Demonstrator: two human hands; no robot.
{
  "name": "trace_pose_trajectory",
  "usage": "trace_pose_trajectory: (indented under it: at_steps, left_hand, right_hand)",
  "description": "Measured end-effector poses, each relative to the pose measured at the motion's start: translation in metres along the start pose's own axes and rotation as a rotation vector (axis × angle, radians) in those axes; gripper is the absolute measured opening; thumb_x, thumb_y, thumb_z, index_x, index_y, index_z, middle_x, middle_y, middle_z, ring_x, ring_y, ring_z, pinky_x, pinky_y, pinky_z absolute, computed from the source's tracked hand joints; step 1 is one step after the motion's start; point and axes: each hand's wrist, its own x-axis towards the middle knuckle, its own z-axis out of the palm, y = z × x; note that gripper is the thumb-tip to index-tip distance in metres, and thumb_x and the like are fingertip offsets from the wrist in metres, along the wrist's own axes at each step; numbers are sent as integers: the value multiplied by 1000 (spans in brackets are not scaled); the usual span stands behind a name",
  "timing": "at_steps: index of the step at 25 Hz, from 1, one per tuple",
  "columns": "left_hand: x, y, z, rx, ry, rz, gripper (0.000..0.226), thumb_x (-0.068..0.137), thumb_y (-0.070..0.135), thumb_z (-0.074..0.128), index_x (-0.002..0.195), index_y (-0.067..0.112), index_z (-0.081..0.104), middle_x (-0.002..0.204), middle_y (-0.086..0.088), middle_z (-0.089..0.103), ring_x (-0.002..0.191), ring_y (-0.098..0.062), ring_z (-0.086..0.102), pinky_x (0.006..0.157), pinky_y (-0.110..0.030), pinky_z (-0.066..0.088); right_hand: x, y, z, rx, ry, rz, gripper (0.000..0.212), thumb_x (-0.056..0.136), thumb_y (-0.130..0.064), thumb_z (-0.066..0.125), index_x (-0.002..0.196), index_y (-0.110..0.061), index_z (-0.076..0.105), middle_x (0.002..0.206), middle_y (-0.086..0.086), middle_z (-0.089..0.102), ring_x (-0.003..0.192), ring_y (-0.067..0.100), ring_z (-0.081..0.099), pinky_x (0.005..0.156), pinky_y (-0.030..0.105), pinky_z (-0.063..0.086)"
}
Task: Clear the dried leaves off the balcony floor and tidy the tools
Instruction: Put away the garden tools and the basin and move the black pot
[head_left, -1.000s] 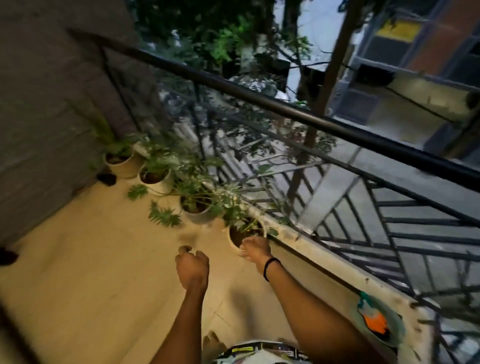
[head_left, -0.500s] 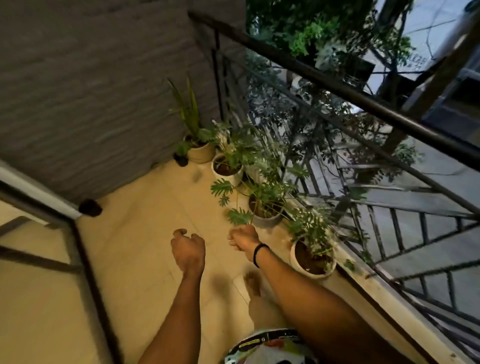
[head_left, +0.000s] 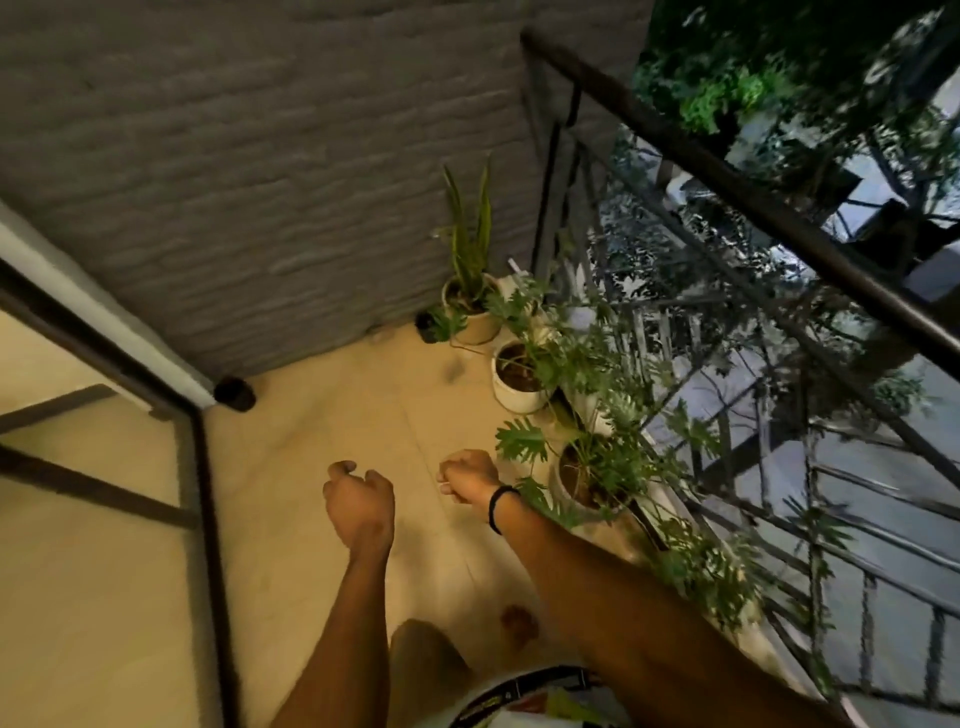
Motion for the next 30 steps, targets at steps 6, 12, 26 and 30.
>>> trace_pose_trajectory:
  at_steps: [6,12,26,30]
  left_hand:
    - [125,12,-20,-12,-54,-60,31,92,25,58,120,17,51,102,-15,65,87,-32,64,81,-46,58]
    - [237,22,-48,75,-132,-37,34,95,18,59,127,13,50,121,-15,58,103,-33,60,79,-38,47]
    - [431,107,13,109,-160,-79,37,95,18,58,131,12,50,124,-18,57,100,-36,61,83,-43,52]
    - [479,145,36,71,-164,-109,37,95,17,57,131,12,49,123,-17,57,103,-35,60,85,-44,52]
  right_hand:
    - [63,-69,69,79,32,46,11,89,-19,62,81,-13,67,76,8,69,59,18,63,54,27,47]
    - [112,-158,136,56,6,96,7,89,-9,55,88,-14,61,87,11,63,76,26,65,64,28,56]
    - [275,-306,153,33,76,121,18,90,-14,61,74,-18,65,81,7,72,67,20,62,53,27,45]
    - [326,-359,142,-94,-10,83,20,89,-12,56,73,-24,56,87,6,61,81,23,58,78,38,54]
